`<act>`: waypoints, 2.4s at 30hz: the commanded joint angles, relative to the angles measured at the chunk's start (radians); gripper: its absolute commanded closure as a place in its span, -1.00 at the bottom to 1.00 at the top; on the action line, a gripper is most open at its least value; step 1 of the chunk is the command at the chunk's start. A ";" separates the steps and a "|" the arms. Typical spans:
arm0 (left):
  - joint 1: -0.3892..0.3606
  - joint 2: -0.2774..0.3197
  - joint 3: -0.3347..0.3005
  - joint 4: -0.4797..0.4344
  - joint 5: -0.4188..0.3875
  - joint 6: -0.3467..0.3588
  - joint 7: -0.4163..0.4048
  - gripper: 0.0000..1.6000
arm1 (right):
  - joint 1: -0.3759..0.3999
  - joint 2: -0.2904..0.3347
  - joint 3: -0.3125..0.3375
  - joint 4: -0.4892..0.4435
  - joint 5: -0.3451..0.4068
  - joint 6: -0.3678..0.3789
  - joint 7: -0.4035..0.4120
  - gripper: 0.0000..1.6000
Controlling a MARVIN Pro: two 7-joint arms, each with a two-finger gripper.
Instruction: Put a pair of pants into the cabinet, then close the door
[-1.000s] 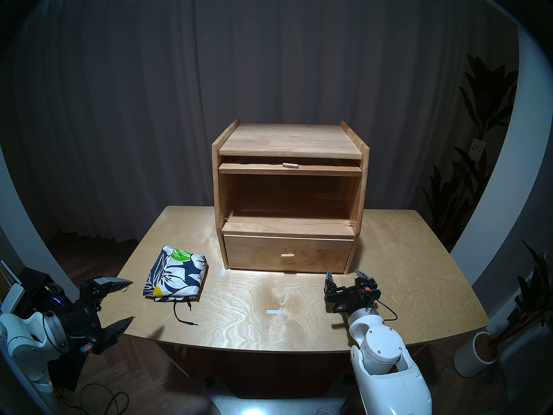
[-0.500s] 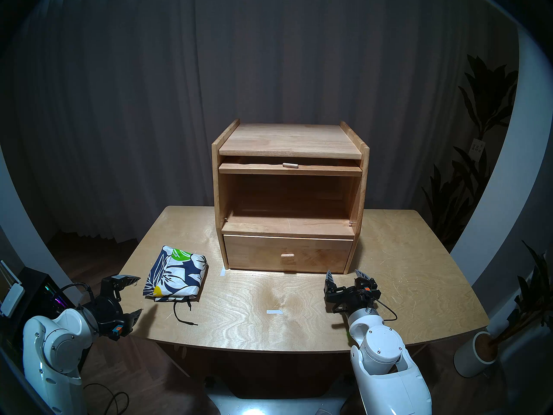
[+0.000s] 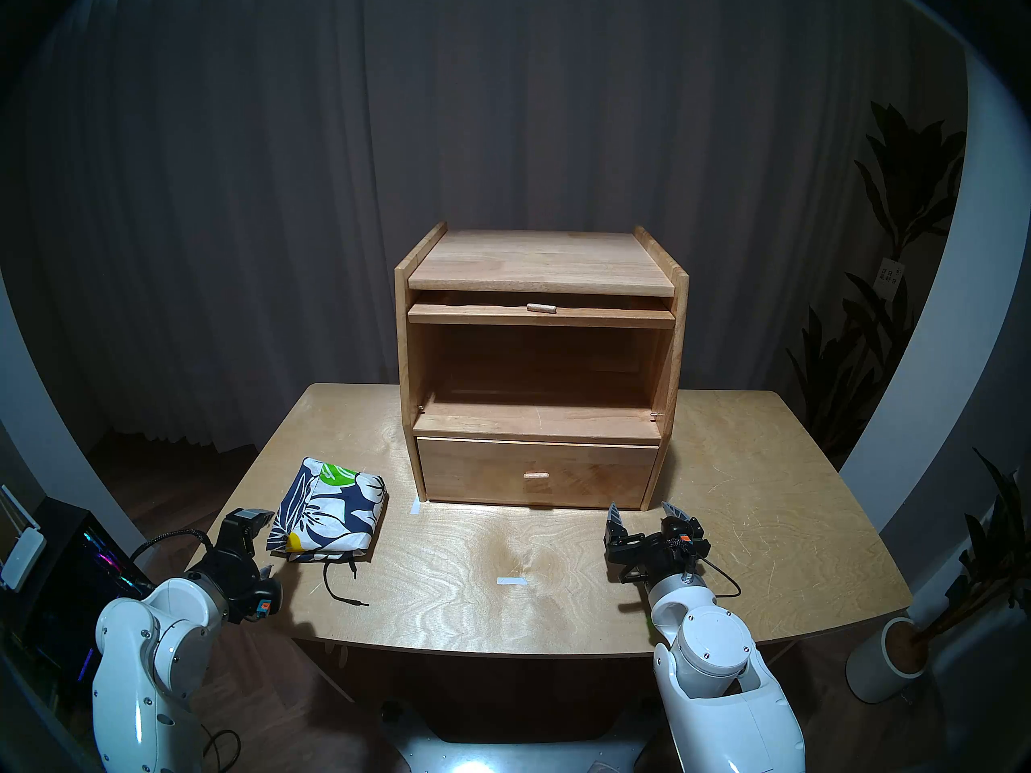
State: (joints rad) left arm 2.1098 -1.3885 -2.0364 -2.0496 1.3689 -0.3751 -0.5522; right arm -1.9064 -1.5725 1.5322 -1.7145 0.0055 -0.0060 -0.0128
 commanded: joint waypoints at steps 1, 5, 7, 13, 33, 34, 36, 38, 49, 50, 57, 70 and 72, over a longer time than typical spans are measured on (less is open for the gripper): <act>0.058 -0.007 -0.016 -0.055 -0.037 -0.022 -0.082 -1.00 | 0.002 0.000 -0.001 -0.027 0.000 -0.003 0.000 -1.00; -0.020 -0.006 -0.008 -0.006 -0.030 0.008 -0.113 -1.00 | 0.001 0.000 -0.001 -0.028 0.000 -0.003 0.000 -1.00; -0.065 -0.004 0.000 0.016 -0.052 0.049 -0.111 -1.00 | 0.002 0.000 -0.001 -0.026 0.000 -0.004 0.000 -1.00; -0.127 0.015 0.034 0.021 -0.165 0.118 -0.113 -1.00 | 0.005 0.000 -0.001 -0.022 0.000 -0.005 0.000 -1.00; -0.249 0.048 0.065 0.099 -0.384 0.182 -0.386 -1.00 | 0.002 0.000 -0.001 -0.027 0.000 -0.004 0.000 -1.00; -0.254 0.055 0.068 0.109 -0.357 0.185 -0.370 -1.00 | 0.002 0.000 -0.001 -0.026 0.000 -0.004 0.000 -1.00; -0.269 0.055 0.063 0.129 -0.346 0.191 -0.352 -1.00 | 0.002 0.000 -0.001 -0.026 0.000 -0.004 0.000 -1.00; -0.283 0.055 0.061 0.146 -0.332 0.199 -0.337 -1.00 | 0.002 0.000 -0.001 -0.026 0.000 -0.004 0.000 -1.00; -0.298 0.029 0.088 0.177 -0.333 0.206 -0.306 -1.00 | 0.001 0.000 -0.001 -0.028 0.000 -0.003 0.001 -1.00; -0.294 0.022 0.093 0.175 -0.337 0.204 -0.299 -1.00 | 0.001 0.000 -0.001 -0.028 0.000 -0.003 0.000 -1.00; -0.200 -0.032 0.149 0.154 -0.319 0.175 -0.227 0.17 | 0.002 0.000 -0.001 -0.026 0.000 -0.004 0.000 -1.00; -0.161 -0.104 0.070 0.119 -0.319 0.173 -0.008 1.00 | 0.002 0.000 -0.001 -0.026 0.000 -0.004 0.000 -1.00; -0.158 -0.124 0.049 0.079 -0.389 0.157 -0.026 1.00 | 0.003 0.000 -0.001 -0.025 0.000 -0.005 0.000 -1.00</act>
State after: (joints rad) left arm 1.9353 -1.4568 -1.9328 -1.8743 1.1011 -0.1949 -0.6175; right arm -1.9073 -1.5725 1.5323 -1.7164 0.0055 -0.0060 -0.0127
